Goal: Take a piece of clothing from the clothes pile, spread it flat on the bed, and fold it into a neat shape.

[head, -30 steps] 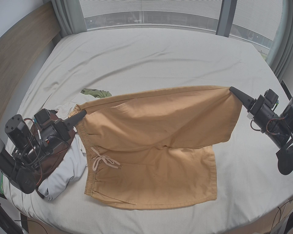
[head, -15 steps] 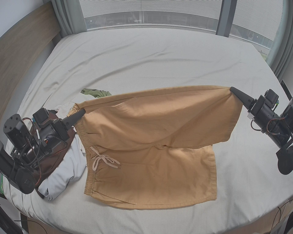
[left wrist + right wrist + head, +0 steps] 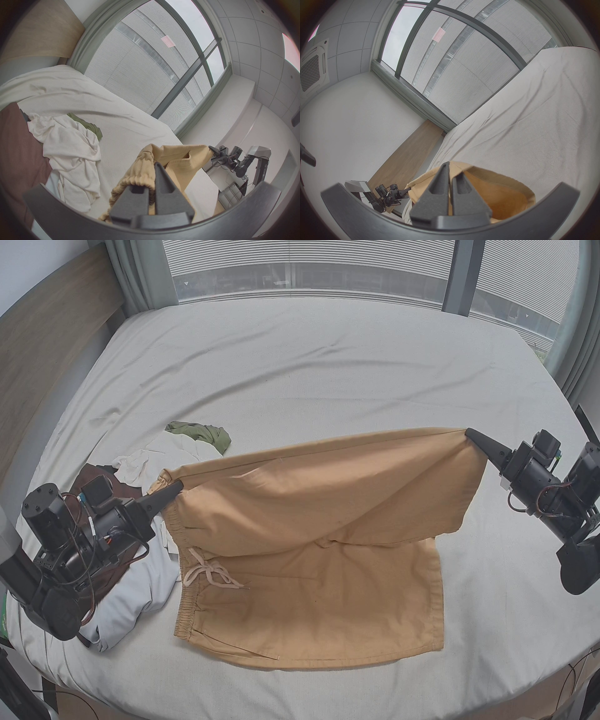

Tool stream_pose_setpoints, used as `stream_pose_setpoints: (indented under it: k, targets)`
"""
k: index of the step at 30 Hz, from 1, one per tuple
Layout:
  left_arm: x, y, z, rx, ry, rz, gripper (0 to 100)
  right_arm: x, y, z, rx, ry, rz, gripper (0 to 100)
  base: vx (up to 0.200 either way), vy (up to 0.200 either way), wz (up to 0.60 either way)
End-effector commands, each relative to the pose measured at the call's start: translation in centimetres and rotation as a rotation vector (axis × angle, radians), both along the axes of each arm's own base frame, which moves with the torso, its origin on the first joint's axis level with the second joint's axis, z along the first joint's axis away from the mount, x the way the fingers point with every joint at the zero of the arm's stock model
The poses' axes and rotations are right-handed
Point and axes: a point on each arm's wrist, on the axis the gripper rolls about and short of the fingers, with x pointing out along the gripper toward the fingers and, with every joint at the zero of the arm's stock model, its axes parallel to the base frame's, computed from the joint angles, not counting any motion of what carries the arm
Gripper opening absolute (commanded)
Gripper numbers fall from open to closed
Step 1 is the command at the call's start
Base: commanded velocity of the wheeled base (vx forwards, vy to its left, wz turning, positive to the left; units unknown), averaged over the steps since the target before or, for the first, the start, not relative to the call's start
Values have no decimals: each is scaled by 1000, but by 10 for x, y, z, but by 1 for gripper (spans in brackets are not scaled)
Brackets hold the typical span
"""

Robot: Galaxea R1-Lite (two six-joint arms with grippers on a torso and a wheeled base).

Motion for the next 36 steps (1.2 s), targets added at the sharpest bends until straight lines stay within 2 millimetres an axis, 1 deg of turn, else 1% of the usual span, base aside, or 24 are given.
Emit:
stream_pose_setpoints:
  k: [1, 3, 4, 6, 8, 12, 16, 21, 23, 28, 32, 36]
  targets:
    - [19, -1, -3, -8, -11, 36, 0, 17, 3, -8, -2, 19, 2, 0, 0, 0, 0]
    - [25, -2, -3, -12, -21, 53, 0, 25, 3, -8, -2, 16, -1, 0, 0, 0, 0]
    - [26, -2, -3, -12, -23, 53, 0, 25, 3, -8, -1, 14, -1, 0, 0, 0, 0]
    - [33, -3, -4, -14, -25, 66, 0, 35, 3, -12, -2, 17, -3, 0, 0, 0, 0]
    - [36, -4, -7, -14, -21, 68, 0, 39, 3, -12, -2, 12, -4, 0, 0, 0, 0]
    - [42, -5, -10, -13, -22, 68, 0, 46, 2, -11, -1, 11, -12, 0, 0, 0, 0]
    - [49, -5, -14, -11, -22, 71, 0, 50, 2, -5, -1, 6, -14, 0, 0, 0, 0]
    - [55, -6, -16, -16, -25, 89, 0, 57, 3, -6, -1, 8, -12, 0, 0, 0, 0]
    - [68, -6, -15, -27, -46, 133, 0, 70, 5, -5, 2, -10, -12, 0, 0, 0, 0]
    - [79, -7, -19, -35, -56, 157, 0, 83, 6, -8, -1, 2, -11, 0, 0, 0, 0]
    - [91, -9, -19, -44, -79, 179, 0, 98, 8, -12, -1, 2, -12, 0, 0, 0, 0]
    - [98, -10, -21, -50, -87, 192, 0, 106, 9, -13, 1, -9, -12, 0, 0, 0, 0]
